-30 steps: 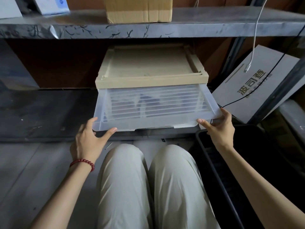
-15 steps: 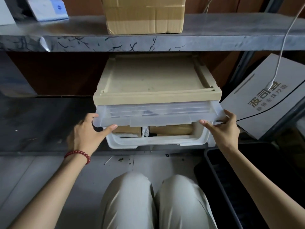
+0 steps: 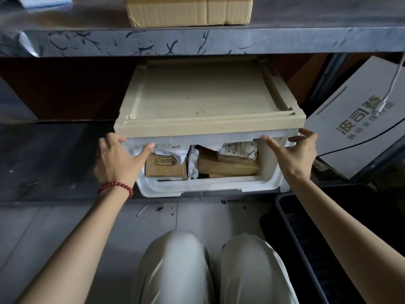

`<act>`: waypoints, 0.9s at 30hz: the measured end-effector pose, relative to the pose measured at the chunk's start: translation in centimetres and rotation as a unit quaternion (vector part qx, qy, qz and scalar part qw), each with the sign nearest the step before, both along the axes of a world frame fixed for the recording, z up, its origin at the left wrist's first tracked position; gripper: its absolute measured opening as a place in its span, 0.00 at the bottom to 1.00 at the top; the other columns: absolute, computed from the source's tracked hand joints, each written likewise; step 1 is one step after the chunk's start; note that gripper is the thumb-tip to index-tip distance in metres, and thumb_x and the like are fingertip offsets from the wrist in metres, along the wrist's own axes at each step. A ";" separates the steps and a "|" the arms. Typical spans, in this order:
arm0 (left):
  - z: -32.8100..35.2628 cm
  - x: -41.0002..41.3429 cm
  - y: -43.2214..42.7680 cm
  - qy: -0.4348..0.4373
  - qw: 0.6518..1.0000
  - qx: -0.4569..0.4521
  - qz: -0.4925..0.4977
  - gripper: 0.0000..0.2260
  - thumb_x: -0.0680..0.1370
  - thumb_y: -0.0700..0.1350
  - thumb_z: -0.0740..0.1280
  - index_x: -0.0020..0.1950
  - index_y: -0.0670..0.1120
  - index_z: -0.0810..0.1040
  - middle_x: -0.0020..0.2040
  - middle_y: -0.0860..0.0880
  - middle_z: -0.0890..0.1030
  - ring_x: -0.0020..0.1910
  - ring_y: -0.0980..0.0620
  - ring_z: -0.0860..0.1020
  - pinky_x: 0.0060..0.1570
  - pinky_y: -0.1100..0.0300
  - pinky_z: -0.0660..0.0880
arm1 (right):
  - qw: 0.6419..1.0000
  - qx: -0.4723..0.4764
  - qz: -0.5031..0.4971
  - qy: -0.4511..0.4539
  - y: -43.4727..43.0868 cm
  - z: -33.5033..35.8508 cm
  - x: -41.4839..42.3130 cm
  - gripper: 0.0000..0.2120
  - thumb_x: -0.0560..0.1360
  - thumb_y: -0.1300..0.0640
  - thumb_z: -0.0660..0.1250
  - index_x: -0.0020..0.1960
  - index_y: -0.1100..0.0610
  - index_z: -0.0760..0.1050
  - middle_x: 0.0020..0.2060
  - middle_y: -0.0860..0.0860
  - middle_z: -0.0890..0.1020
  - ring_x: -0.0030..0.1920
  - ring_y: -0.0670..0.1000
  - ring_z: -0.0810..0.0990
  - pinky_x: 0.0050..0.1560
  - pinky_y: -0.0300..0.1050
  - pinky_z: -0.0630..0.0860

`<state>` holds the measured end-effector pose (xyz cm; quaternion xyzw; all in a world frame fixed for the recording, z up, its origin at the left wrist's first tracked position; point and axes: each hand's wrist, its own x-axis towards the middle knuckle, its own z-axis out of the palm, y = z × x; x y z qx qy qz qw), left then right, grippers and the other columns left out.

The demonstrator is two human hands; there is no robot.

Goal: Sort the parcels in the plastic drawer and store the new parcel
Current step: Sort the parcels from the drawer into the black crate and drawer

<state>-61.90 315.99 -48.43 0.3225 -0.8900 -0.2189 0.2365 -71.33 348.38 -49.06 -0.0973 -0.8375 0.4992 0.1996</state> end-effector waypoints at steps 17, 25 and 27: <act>-0.4 1.1 6.3 -0.095 0.989 -0.011 -0.111 0.15 0.76 0.61 0.61 0.55 0.54 0.75 0.55 0.53 0.82 0.55 0.47 0.78 0.57 0.49 0.72 | 0.983 -0.014 0.104 -0.147 -5.2 0.5 3.0 0.32 0.68 0.42 0.75 0.63 0.60 0.67 0.59 0.56 0.77 0.57 0.56 0.77 0.60 0.53 0.75; -2.6 3.2 7.1 -0.144 0.981 0.070 -0.110 0.21 0.77 0.57 0.64 0.66 0.49 0.70 0.64 0.48 0.75 0.62 0.45 0.73 0.58 0.48 0.73 | 0.956 0.046 0.223 -0.185 -9.0 -1.7 5.3 0.30 0.70 0.42 0.73 0.62 0.60 0.70 0.60 0.56 0.75 0.61 0.54 0.73 0.57 0.41 0.68; -3.1 3.3 6.4 -0.161 0.978 0.065 -0.118 0.22 0.77 0.55 0.65 0.68 0.48 0.68 0.66 0.46 0.73 0.64 0.44 0.71 0.60 0.47 0.72 | 0.948 0.067 0.249 -0.186 -9.3 -2.7 5.8 0.26 0.72 0.46 0.72 0.63 0.59 0.70 0.61 0.55 0.74 0.64 0.52 0.69 0.53 0.36 0.63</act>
